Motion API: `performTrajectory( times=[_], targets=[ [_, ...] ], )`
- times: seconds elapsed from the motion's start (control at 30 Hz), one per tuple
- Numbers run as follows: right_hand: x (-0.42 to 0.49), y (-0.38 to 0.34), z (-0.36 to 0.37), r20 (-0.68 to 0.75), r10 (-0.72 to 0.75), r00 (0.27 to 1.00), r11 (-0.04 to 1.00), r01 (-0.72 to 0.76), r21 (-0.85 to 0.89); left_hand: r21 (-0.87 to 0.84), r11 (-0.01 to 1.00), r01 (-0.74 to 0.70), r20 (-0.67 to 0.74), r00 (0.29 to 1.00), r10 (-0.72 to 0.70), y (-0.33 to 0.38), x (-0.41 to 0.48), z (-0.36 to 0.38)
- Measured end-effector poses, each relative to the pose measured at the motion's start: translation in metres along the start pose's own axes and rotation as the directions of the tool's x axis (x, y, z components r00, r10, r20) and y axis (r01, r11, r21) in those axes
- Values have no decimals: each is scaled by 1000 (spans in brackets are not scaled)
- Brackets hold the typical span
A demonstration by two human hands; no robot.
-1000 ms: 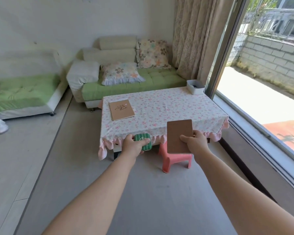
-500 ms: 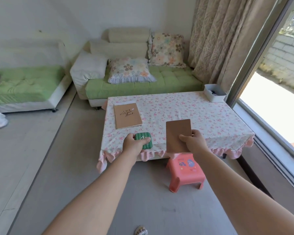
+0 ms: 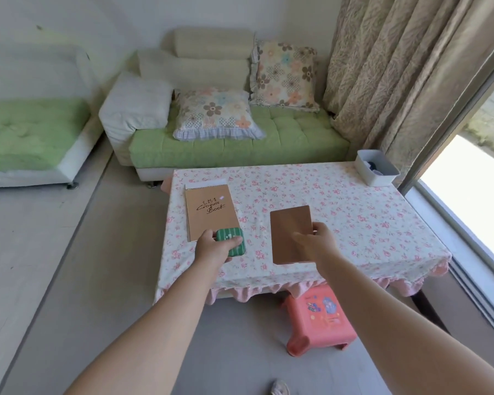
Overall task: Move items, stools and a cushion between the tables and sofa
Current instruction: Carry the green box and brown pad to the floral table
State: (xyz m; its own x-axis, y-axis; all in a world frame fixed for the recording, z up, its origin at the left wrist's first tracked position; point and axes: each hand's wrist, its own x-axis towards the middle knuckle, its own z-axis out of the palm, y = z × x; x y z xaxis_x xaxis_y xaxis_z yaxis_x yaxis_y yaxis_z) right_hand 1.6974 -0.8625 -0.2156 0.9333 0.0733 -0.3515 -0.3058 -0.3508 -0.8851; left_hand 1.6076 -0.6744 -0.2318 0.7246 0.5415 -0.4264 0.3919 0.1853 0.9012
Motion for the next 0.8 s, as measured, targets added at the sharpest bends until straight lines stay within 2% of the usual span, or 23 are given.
performTrajectory(
  times=[0.17,0.37,0.8],
  targets=[
    [59,-14,27,72,2,997,1000,-1,-13,-6,999,33,-56,998,-33,14,53,6],
    [146,-37,32,125,22,992,999,-27,40,15,999,49,-64,997,-48,51,121,47],
    [293,-50,39,94,149,984,989,-147,-24,52,984,172,-71,983,-168,64,256,103]
  ],
)
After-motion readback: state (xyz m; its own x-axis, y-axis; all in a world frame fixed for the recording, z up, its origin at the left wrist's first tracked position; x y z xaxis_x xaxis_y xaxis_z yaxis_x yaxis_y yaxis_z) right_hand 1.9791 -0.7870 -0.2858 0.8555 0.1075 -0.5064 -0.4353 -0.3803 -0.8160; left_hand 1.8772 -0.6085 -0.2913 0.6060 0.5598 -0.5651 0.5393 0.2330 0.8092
